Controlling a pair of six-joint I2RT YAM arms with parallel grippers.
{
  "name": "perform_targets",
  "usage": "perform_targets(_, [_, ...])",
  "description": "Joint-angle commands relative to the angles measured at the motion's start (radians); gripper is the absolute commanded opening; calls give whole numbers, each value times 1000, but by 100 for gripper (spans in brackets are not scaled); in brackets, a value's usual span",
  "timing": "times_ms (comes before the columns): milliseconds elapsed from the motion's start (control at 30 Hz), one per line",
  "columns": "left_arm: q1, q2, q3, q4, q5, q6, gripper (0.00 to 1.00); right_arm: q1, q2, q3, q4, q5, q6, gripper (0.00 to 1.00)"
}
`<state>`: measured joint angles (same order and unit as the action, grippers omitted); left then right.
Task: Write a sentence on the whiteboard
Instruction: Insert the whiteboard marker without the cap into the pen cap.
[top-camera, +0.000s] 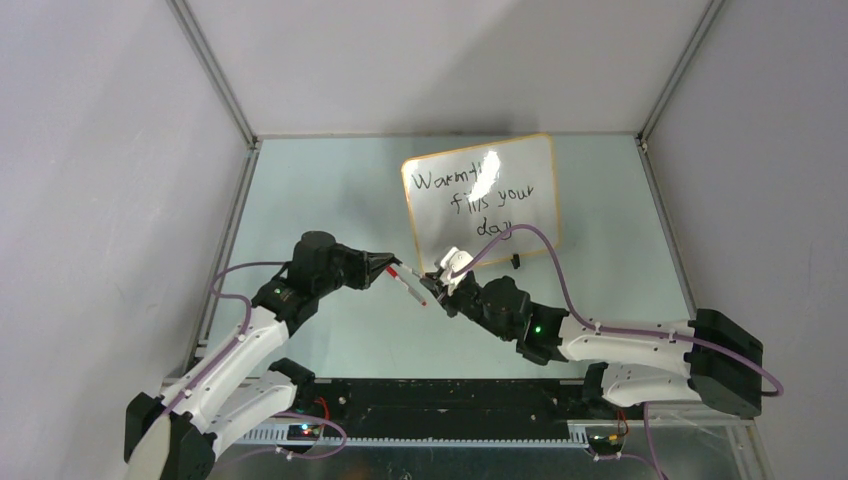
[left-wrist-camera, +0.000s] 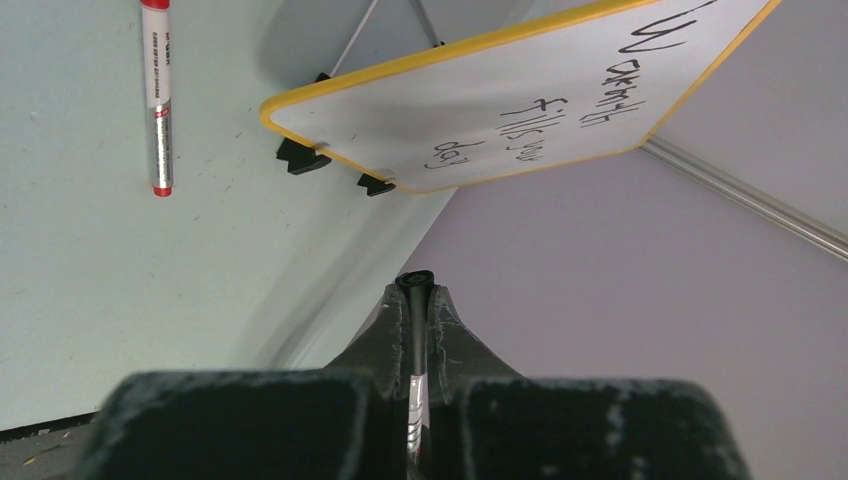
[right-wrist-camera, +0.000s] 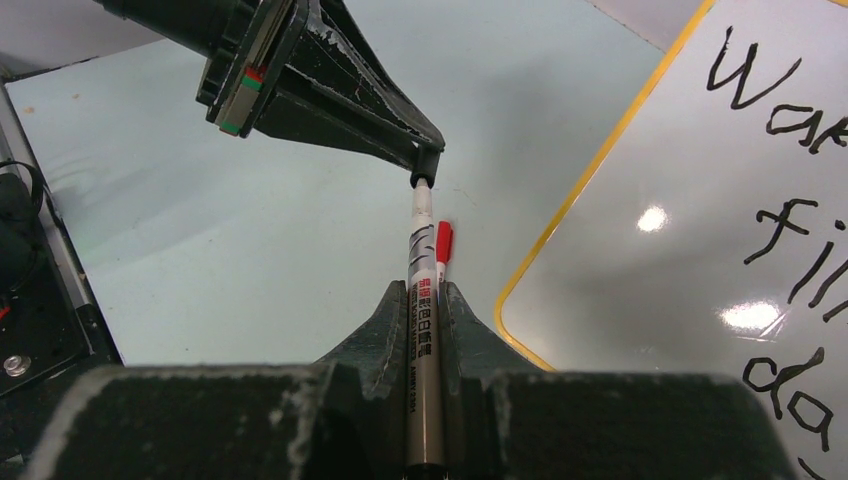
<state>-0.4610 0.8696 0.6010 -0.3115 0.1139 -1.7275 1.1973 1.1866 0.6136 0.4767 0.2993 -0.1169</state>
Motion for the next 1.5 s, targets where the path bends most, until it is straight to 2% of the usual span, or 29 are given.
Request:
perform_targets(0, [-11, -18, -3, 36, 27, -9, 0, -9, 15, 51, 23, 10, -3, 0])
perform_targets(233, [-27, -10, -8, 50, 22, -14, 0, -18, 80, 100, 13, 11, -6, 0])
perform_targets(467, [-43, 7, -7, 67, 18, -17, 0, -1, 226, 214, -16, 71, -32, 0])
perform_targets(767, [-94, -51, -13, 100, 11, -64, 0, -1, 361, 293, 18, 45, -30, 0])
perform_targets(1033, [-127, -36, -20, 132, 53, -67, 0, -15, 377, 306, 20, -26, 15, 0])
perform_targets(1100, [-121, -54, -27, 99, 12, -57, 0, -16, 372, 305, 9, -23, 26, 0])
perform_targets(1233, [-75, -150, -38, -71, -142, 6, 0, -20, 352, 297, -24, 8, 64, 0])
perform_targets(1300, [-32, -172, -60, -110, -162, 52, 0, -27, 344, 282, -24, -31, 97, 13])
perform_targets(1333, [-15, -176, -64, -122, -151, 66, 0, -31, 342, 275, -22, -49, 108, 26])
perform_targets(1367, [20, -178, -73, -143, -144, 93, 0, -32, 344, 272, -20, -75, 123, 32])
perform_targets(1400, [36, -177, -78, -152, -129, 107, 0, -32, 348, 272, -19, -87, 137, 46])
perform_targets(1467, [102, -170, -92, -168, -109, 155, 0, -29, 349, 272, -19, -104, 151, 67])
